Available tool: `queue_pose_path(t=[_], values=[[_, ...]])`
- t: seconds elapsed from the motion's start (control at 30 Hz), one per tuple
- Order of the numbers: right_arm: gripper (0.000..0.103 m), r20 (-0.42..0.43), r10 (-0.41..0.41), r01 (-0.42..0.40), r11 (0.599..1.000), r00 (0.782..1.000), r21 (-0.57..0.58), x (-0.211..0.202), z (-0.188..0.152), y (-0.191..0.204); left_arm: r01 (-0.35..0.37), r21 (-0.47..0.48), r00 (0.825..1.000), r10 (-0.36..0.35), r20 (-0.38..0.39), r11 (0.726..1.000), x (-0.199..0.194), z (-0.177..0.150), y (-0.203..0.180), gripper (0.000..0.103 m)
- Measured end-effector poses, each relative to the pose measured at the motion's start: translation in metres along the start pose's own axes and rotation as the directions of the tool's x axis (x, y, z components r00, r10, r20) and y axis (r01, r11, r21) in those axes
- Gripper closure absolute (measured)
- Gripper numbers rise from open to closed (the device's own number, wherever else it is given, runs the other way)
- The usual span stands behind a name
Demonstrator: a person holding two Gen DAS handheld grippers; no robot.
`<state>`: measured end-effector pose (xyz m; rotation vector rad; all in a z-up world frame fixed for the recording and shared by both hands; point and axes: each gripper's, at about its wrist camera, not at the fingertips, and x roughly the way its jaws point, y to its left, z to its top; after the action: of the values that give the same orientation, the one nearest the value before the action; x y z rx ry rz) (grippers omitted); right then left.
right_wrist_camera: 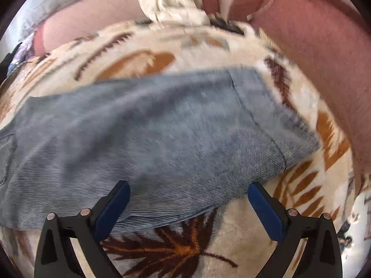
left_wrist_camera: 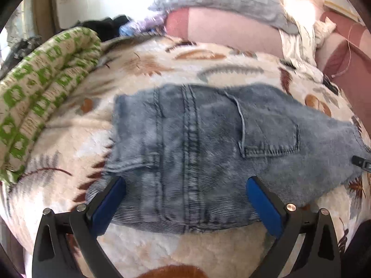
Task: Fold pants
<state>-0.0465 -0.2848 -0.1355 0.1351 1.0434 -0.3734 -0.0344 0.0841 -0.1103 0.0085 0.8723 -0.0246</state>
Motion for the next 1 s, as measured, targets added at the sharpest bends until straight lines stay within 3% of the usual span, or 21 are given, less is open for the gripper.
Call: queue_pose_path(t=[0.1,0.23,0.37,0.47,0.6,0.77,0.93,1.0], values=[[0.000,0.090,0.044,-0.038,0.998,0.995,-0.057,-0.030,0.008,0.019,-0.030,-0.031,0.998,0.031,0.048,0.999,-0.009,0.006,0.010,0.000],[0.000,0.149,0.181,-0.161,0.977,0.972,-0.143,-0.063,0.015,0.061,-0.098,-0.032,0.992,0.100,0.070,0.995,-0.009,0.011,0.019,0.000],[0.000,0.148,0.297,-0.251,0.931,0.943,-0.266,-0.079,0.002,0.120,-0.122,-0.022,0.990,0.123,0.071,0.992,-0.005,0.012,0.020,0.000],[0.000,0.095,0.364,-0.313,0.886,0.927,-0.341,-0.078,-0.012,0.161,-0.156,0.024,0.986,0.155,0.066,0.987,0.001,0.012,0.014,0.000],[0.000,0.068,0.358,-0.302,0.862,0.931,-0.406,-0.068,-0.027,0.192,-0.174,0.062,0.984,0.171,0.044,0.983,0.010,0.011,0.009,0.000],[0.000,-0.019,0.334,-0.312,0.858,0.942,-0.407,-0.043,-0.036,0.202,-0.144,0.033,0.989,0.144,-0.009,0.989,0.020,0.010,0.012,0.000],[0.000,-0.064,0.416,-0.416,0.862,0.907,-0.290,-0.025,-0.039,0.186,-0.120,-0.001,0.992,0.120,-0.036,0.993,0.025,0.008,0.015,0.000],[0.000,-0.054,0.424,-0.420,0.858,0.904,-0.294,-0.024,-0.042,0.185,-0.127,0.010,0.991,0.127,-0.035,0.992,0.025,0.007,0.013,0.000]])
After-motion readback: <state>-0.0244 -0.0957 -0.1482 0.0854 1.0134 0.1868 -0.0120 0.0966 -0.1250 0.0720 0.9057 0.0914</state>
